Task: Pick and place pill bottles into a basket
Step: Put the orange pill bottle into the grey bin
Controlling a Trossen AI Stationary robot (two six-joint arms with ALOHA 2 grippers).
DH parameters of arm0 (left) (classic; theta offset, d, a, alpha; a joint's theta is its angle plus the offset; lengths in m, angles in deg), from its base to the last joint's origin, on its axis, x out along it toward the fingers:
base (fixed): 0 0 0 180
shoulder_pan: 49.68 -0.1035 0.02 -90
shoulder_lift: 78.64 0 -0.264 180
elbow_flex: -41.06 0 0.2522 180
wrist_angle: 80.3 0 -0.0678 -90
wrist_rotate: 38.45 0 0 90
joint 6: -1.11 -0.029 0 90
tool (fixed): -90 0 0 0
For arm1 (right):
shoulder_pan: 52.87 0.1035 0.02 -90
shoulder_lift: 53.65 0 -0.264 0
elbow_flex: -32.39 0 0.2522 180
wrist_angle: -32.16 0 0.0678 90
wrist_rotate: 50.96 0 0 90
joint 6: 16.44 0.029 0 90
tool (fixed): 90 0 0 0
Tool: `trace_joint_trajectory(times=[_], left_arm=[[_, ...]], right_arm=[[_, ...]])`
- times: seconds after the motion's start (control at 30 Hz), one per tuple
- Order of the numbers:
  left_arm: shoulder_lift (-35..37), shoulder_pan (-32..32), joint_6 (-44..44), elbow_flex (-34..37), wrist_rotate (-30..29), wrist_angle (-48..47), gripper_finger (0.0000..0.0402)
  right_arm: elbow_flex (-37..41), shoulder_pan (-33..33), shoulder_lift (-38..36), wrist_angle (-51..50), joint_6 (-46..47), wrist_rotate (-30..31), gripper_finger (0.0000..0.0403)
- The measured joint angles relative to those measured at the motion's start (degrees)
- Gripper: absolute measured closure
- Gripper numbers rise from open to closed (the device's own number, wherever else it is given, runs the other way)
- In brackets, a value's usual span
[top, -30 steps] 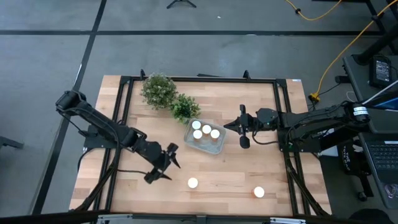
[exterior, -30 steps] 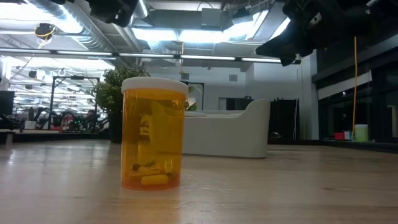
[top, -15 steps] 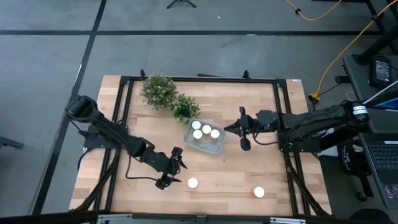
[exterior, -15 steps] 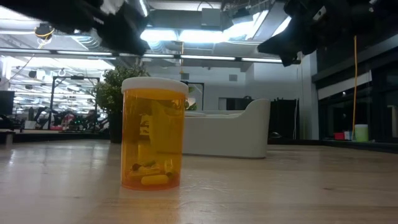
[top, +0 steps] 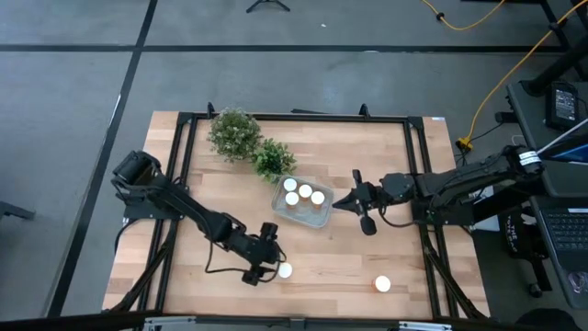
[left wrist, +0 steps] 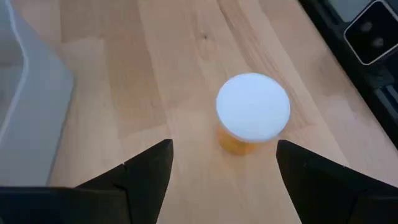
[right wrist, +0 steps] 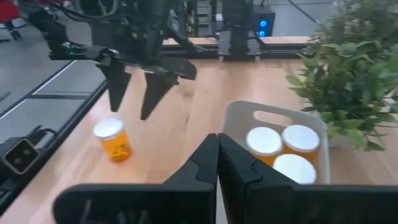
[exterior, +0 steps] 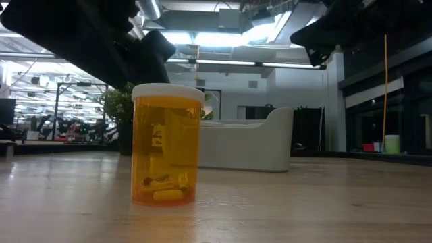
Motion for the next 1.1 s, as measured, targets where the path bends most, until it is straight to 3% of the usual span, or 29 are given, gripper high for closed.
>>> trace_joint_trajectory(times=[0.27, 1.1], left_arm=[[-3.0, 0.4, 3.7, -3.9, 1.3, -2.0, 0.0120], [-6.1, 0.8, 9.3, -3.9, 1.8, 1.2, 0.0120]], right_arm=[[0.0, 2.9, 0.0, 0.1, 1.3, 0.1, 0.0393], [0.0, 5.0, 0.0, 0.1, 1.5, 1.1, 0.0393]])
